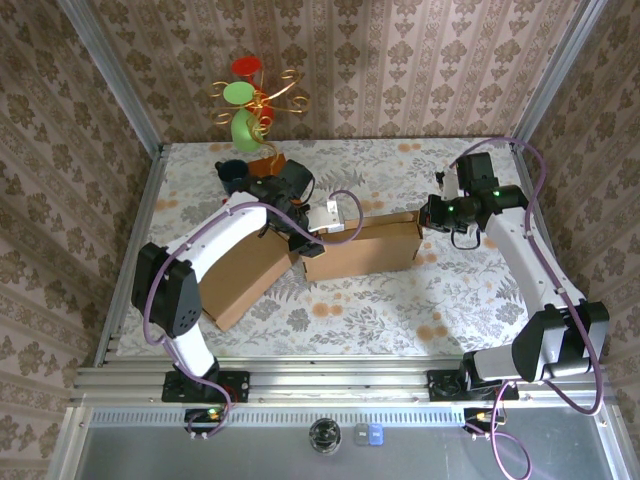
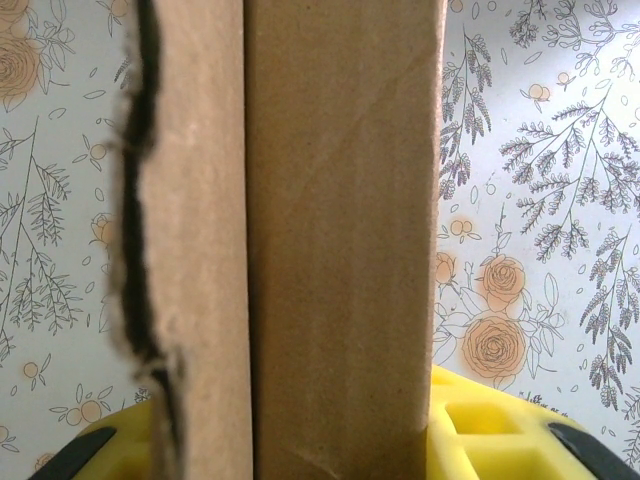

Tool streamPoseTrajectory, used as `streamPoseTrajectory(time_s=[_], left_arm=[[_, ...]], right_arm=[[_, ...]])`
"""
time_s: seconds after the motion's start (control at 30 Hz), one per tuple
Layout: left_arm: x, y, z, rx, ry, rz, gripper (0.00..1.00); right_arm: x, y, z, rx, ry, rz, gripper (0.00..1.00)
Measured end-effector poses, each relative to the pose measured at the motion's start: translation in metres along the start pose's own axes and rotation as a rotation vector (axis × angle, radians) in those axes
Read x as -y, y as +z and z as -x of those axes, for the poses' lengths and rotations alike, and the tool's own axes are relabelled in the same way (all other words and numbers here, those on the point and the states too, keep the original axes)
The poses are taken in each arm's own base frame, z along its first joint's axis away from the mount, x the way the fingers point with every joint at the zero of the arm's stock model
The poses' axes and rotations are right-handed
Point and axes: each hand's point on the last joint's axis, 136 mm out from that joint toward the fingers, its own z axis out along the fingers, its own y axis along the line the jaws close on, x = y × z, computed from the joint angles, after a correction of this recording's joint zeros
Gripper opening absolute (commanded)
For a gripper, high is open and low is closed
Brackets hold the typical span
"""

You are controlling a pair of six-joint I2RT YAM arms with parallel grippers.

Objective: Fold the paper box

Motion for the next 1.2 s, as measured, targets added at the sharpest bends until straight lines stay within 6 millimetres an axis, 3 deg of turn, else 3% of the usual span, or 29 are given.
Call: streamPoseTrajectory(time_s=[0.6, 1.2], left_arm=[[-0.001, 0.000, 0.004, 0.006, 0.008, 0.002, 0.33], [-0.010, 0.006, 0.010, 0.002, 0.000, 0.000, 0.35]], right_arm=[[-0.002, -0.007, 0.001, -0.003, 0.158, -0.010, 0.00], [0.010, -0.003, -0.007, 0.116, 0.118, 0.006, 0.00]])
